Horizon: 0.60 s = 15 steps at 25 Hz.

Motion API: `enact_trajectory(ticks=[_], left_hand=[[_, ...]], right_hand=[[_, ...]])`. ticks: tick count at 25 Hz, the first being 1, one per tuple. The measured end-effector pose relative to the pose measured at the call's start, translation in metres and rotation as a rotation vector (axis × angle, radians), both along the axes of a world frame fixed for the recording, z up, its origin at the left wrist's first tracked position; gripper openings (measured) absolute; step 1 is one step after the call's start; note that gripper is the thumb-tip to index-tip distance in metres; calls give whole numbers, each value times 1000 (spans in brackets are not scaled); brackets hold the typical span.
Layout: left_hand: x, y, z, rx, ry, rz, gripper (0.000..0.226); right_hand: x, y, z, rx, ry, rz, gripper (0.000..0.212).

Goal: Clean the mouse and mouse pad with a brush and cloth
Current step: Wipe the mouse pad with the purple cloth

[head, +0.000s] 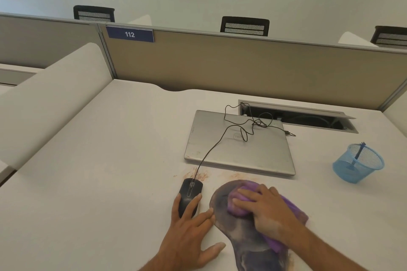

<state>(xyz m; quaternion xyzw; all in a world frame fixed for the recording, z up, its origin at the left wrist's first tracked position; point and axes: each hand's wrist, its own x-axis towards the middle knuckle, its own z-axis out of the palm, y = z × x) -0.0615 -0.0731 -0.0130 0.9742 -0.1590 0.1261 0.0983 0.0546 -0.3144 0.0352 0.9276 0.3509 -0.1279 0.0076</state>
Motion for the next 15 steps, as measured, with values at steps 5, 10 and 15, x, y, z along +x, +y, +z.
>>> enact_trajectory(ticks=[5,10,15], left_hand=[[-1,1,2,21,-27,-13,50],[0,2,0,37,-9,-25,48],[1,1,-6,59,56,0,52]], right_hand=[[-2,-3,4,48,-21,-67,61],[-25,-14,0,53,-105,272,47],[26,-41,21,35,-53,-234,57]])
